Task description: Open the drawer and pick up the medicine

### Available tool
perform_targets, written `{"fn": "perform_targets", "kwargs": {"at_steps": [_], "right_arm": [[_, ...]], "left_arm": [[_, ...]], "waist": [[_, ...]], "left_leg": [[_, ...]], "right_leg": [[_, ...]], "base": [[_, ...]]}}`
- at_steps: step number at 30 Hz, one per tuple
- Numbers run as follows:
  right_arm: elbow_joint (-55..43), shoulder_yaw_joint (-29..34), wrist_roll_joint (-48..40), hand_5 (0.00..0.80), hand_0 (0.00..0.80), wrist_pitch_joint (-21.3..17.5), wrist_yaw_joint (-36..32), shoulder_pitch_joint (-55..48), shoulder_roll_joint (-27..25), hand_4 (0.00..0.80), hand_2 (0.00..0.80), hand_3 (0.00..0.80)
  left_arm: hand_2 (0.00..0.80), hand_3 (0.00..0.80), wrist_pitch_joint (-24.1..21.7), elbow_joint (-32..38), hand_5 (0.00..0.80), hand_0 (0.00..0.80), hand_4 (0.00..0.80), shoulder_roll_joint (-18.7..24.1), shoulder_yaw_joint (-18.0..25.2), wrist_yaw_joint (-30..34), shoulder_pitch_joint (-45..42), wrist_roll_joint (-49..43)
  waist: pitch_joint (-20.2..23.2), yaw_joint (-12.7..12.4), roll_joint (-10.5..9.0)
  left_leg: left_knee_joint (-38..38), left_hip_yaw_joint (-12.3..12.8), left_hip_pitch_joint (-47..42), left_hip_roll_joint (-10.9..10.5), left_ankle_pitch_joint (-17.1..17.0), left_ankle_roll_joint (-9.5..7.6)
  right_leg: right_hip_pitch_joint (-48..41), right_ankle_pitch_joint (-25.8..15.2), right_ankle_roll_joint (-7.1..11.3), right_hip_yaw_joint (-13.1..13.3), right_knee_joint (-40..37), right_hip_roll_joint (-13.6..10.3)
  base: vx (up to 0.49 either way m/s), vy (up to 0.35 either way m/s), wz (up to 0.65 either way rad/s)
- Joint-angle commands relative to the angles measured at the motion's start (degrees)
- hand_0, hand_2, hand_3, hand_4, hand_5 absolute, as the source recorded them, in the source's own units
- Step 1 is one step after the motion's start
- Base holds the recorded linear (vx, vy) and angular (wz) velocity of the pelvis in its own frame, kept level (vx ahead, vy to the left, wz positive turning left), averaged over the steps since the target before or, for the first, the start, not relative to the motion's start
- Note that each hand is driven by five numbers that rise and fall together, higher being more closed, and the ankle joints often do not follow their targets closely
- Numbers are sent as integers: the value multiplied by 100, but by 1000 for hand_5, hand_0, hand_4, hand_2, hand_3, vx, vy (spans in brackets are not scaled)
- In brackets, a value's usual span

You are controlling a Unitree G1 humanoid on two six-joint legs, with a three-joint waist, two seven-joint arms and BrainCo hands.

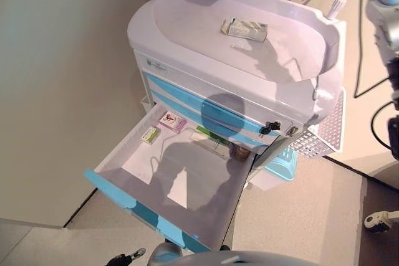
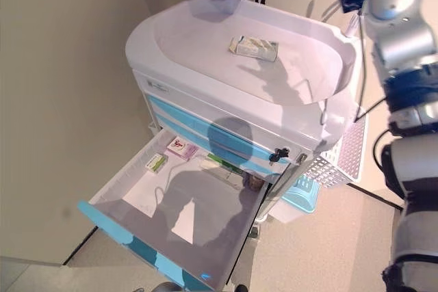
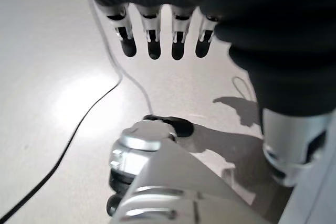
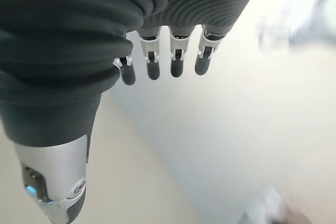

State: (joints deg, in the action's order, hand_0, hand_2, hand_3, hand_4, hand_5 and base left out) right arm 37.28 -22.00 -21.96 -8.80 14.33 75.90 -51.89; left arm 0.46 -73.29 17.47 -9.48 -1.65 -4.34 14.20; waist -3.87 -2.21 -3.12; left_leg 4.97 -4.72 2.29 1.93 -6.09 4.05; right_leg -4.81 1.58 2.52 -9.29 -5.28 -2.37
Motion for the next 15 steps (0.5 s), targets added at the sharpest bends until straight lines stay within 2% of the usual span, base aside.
{"fn": "perform_targets", "kwargs": {"at_steps": [1, 2, 6, 7, 9, 12, 13, 14, 15], "right_arm": [[-346, 368, -664, 0, 0, -553, 266, -284, -320, 0, 0, 0], [-592, 760, -953, 0, 0, -710, 375, -623, -305, 0, 0, 0], [-987, 1415, -1288, 0, 0, -893, 458, -1348, -249, 0, 0, 0], [-1249, 1880, -1473, 0, 0, -998, 543, -1938, -109, 0, 0, 0], [-1419, 2128, -1560, 0, 0, -987, 521, -2302, -38, 0, 0, 0], [-1658, 2749, -1569, 0, 0, -959, 572, -3321, 241, 0, 0, 0], [-1884, 3135, -1318, 0, 0, -939, 703, -4017, 569, 0, 0, 0], [-1897, 3150, -1314, 0, 0, -934, 706, -4035, 575, 0, 0, 0], [-1938, 3457, -1139, 0, 0, -909, 832, -4661, 905, 0, 0, 0]], "left_arm": [[0, 0, -23, -388, 0, 0, 0, 103, 89, -32, 89, -318], [0, 0, -1, -378, 0, 0, 0, 57, 106, -51, 75, -375], [0, 0, 22, -362, 0, 0, 0, 8, 81, -72, 55, -454], [0, 0, 49, -347, 0, 0, 0, -55, 91, -94, 58, -503], [0, 0, 68, -347, 0, 0, 0, -69, 86, -86, 43, -525], [0, 0, 127, -356, 0, 0, 0, -158, 109, -96, 13, -644], [0, 0, 181, -405, 0, 0, 0, -257, 89, -63, -32, -775], [0, 0, 182, -404, 0, 0, 0, -251, 82, -62, -35, -774], [0, 0, 229, -452, 0, 0, 0, -333, 88, -19, -49, -929]], "waist": [[267, -22, -175], [287, 32, -112], [317, 109, -51], [316, 183, 12], [333, 204, 32], [306, 279, 120], [276, 338, 200], [279, 329, 194], [243, 390, 270]], "left_leg": [[-191, 82, -306, -326, 702, -258], [-173, 123, -344, -321, 710, -270], [-140, 185, -393, -319, 713, -284], [-149, 239, -375, -336, 670, -296], [-123, 261, -420, -334, 712, -296], [-139, 364, -414, -343, 686, -320], [-140, 402, -432, -353, 701, -345], [-139, 406, -433, -353, 701, -345], [-135, 434, -459, -365, 726, -368]], "right_leg": [[202, -80, 417, 50, 265, -207], [188, -81, 424, 77, 268, -215], [177, -90, 432, 124, 261, -227], [224, -146, 436, 153, 270, -243], [198, -110, 441, 181, 257, -236], [254, -167, 446, 263, 279, -249], [272, -164, 445, 310, 296, -253], [273, -164, 444, 314, 296, -253], [282, -155, 443, 351, 317, -264]], "base": [[14, 18, -24], [1, 6, -17], [-26, 13, -9], [-55, 24, -13], [-12, 16, -11], [-21, 22, -22], [-10, 24, -18], [-5, 32, -16], [0, 18, -17]]}}
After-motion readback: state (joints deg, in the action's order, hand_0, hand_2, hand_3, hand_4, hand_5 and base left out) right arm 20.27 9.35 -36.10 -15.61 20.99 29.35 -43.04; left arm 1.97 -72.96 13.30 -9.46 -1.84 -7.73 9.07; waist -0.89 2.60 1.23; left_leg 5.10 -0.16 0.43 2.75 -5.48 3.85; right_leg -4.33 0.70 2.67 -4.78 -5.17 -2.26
